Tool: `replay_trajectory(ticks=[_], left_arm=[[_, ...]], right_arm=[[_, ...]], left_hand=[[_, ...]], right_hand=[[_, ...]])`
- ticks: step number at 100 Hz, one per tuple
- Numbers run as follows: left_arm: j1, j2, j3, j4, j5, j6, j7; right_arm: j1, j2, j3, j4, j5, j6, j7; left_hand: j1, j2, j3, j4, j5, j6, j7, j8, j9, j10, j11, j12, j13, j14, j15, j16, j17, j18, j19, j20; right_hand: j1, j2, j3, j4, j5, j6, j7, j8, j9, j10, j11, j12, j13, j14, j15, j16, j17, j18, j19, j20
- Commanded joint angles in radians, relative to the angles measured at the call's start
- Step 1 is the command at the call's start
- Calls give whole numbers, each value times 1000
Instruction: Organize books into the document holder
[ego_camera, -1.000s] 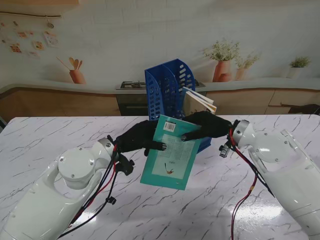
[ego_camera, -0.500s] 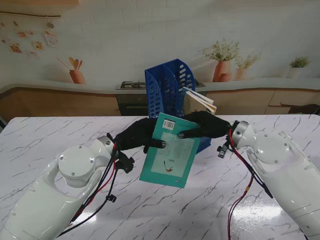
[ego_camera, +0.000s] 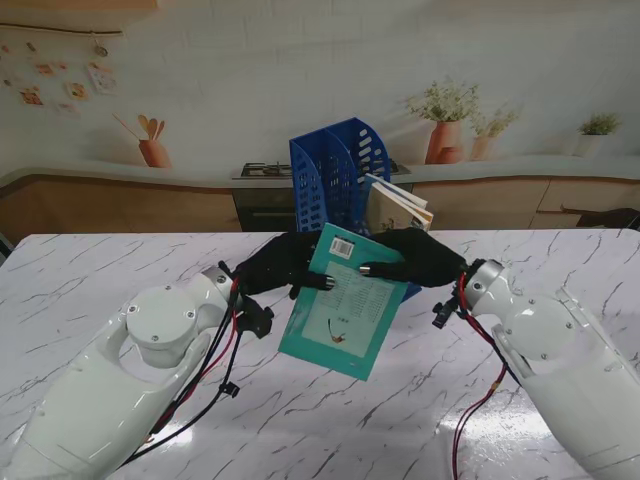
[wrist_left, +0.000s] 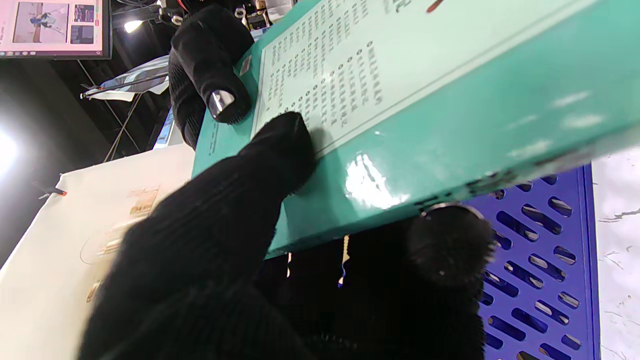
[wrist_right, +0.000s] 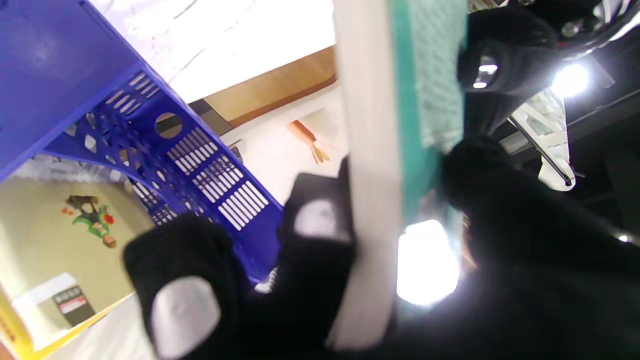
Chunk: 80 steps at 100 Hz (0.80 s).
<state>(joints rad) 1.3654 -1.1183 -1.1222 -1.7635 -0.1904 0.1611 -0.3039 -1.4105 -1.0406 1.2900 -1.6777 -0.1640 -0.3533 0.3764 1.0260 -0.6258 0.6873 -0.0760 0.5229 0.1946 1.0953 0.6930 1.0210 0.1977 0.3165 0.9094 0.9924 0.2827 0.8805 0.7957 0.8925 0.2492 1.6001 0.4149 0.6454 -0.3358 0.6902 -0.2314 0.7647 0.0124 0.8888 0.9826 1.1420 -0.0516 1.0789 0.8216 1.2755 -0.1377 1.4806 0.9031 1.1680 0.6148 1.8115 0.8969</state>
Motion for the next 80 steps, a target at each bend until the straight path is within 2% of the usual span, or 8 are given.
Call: replay_trajectory(ticks=[1, 14, 16, 21, 34, 39, 46, 80], left_arm=[[-15, -16, 2, 2, -19, -24, -3], [-22, -14, 2, 11, -14, -21, -11], [-22, -14, 2, 11, -14, -19, -12], [-22, -13, 1, 13, -11, -14, -14], [-22, -11, -4, 22, 19, -21, -8], [-19, -11, -8, 22, 26, -20, -6], [-14, -8, -17, 19, 49, -14, -3], [49, 0, -87, -12, 100, 57, 3]], right_arm=[[-27, -11, -3, -21, 0, 4, -4], [-43, -15, 10, -45, -6, 29, -18], [-44, -16, 11, -47, -7, 31, -23], [-47, -16, 17, -56, 0, 41, -19], [-54, -19, 30, -74, 8, 59, -27], [-58, -20, 38, -84, 6, 68, -29], [-60, -22, 48, -96, 5, 84, -36], [-49, -34, 97, -146, -17, 159, -78]], left_hand=[[106, 90, 46, 27, -25, -117, 19, 37, 23, -4, -17, -16, 35, -6, 94, 32, -47, -84, 7, -4], [113, 118, -10, 17, -22, -93, -31, -41, -10, 16, -7, -54, -56, 36, 65, 0, -147, -34, -8, 50], [122, 126, -30, 21, -18, -86, -40, -74, -18, 19, -5, -67, -79, 49, 52, -11, -172, -20, -22, 97], [113, 139, -56, 19, -18, -68, -93, -130, -44, 26, -15, -94, -133, 72, 7, -36, -237, 9, -47, 145], [4, 159, -70, 15, -17, -17, -309, -227, -228, 51, 118, -285, -278, 106, -141, -116, -429, 78, -189, 250], [-41, 181, -73, 20, -11, 0, -385, -245, -288, 59, 149, -406, -331, 114, -197, -142, -502, 105, -253, 259], [-73, 217, -114, 21, -6, 5, -432, -264, -329, 67, 124, -449, -404, 118, -278, -179, -619, 138, -357, 236], [-129, 278, -161, 54, -23, 19, -527, -278, -409, 63, 64, -477, -516, 136, -413, -230, -770, 159, -503, 180]], right_hand=[[41, 123, 135, -11, 89, -69, 34, 20, 94, -18, 93, 41, 54, -240, 112, 46, 63, -689, 282, 55], [33, 123, 144, -8, 107, -71, 28, 24, 119, -25, 91, 52, 54, -252, 117, 62, 66, -708, 282, 91], [33, 123, 145, -8, 109, -71, 28, 25, 120, -25, 91, 54, 54, -253, 117, 64, 67, -710, 283, 94], [31, 125, 145, -8, 110, -73, 26, 28, 122, -26, 91, 57, 54, -253, 117, 66, 67, -711, 283, 98], [31, 126, 144, -6, 114, -77, 20, 40, 124, -26, 91, 66, 54, -257, 116, 72, 67, -713, 283, 104], [31, 128, 143, -6, 114, -77, 18, 43, 124, -26, 90, 67, 55, -257, 115, 73, 67, -713, 283, 104], [31, 130, 142, -5, 114, -78, 16, 46, 124, -26, 90, 69, 55, -257, 115, 74, 67, -713, 283, 105], [35, 139, 128, -1, 111, -84, 0, 70, 116, -31, 84, 84, 55, -257, 113, 79, 67, -713, 283, 106]])
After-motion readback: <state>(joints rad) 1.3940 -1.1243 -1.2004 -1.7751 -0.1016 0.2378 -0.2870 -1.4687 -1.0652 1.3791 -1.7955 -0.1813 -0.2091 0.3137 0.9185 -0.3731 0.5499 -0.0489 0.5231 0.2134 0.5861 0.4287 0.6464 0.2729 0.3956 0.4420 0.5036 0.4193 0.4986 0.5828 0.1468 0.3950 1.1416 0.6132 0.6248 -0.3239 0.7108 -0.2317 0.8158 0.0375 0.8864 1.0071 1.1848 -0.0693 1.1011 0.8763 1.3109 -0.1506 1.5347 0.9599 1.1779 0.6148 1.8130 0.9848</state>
